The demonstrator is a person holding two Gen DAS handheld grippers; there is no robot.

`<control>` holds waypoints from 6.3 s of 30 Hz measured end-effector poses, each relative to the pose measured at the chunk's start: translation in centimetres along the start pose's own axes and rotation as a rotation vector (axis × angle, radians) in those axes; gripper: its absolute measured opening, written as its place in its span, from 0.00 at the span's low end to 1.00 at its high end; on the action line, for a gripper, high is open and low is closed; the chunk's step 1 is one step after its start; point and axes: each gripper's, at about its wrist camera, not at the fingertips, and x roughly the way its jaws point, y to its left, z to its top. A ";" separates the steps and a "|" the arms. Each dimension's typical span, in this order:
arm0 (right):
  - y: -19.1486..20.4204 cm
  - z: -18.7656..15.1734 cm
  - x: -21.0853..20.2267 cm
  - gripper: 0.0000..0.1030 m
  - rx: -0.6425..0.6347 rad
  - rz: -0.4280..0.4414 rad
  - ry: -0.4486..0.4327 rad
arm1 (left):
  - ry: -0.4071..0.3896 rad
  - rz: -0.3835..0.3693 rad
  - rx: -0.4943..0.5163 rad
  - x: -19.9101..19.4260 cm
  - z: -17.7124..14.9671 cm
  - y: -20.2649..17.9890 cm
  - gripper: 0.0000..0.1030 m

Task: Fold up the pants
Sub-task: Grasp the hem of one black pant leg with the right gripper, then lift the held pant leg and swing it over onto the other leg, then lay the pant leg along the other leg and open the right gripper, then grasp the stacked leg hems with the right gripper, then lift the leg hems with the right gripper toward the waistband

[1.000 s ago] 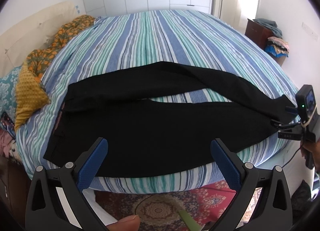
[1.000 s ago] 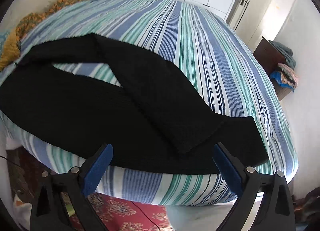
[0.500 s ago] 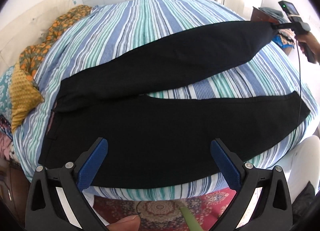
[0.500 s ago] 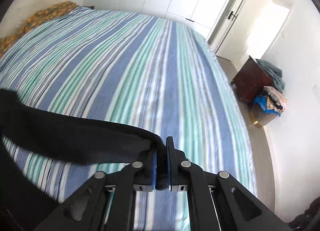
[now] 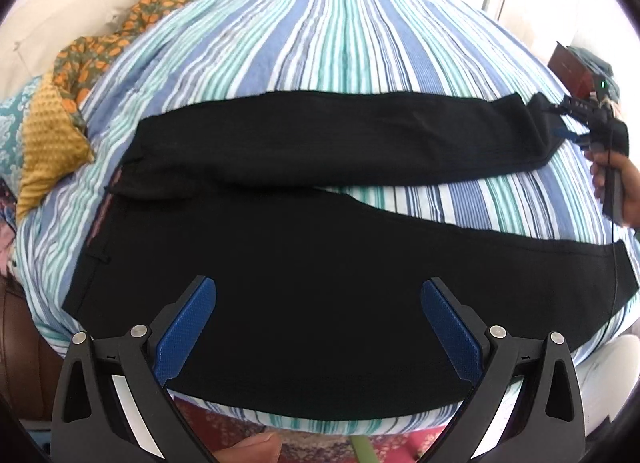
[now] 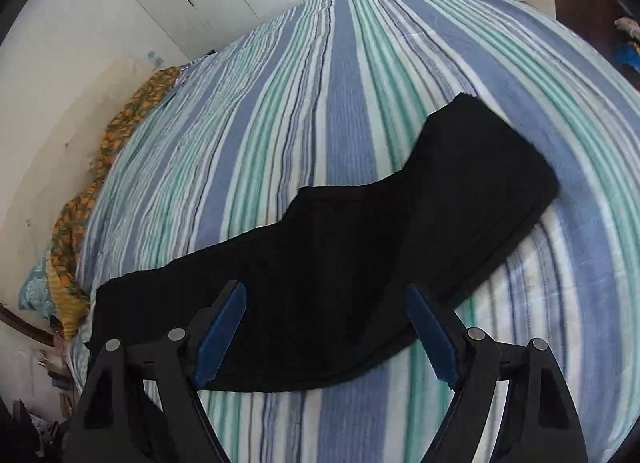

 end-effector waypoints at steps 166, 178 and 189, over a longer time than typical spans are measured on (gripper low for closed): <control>-3.5 -31.5 -12.3 0.67 0.729 0.229 -0.138 | -0.113 0.038 -0.231 16.2 0.5 10.8 1.00; -3.0 -28.5 -15.1 0.05 0.573 0.043 -0.254 | 0.037 -0.010 -0.243 14.0 2.3 10.8 0.99; 4.8 -22.3 -25.1 0.05 0.154 0.155 -0.356 | 0.096 -0.487 -0.499 16.0 13.2 11.2 0.99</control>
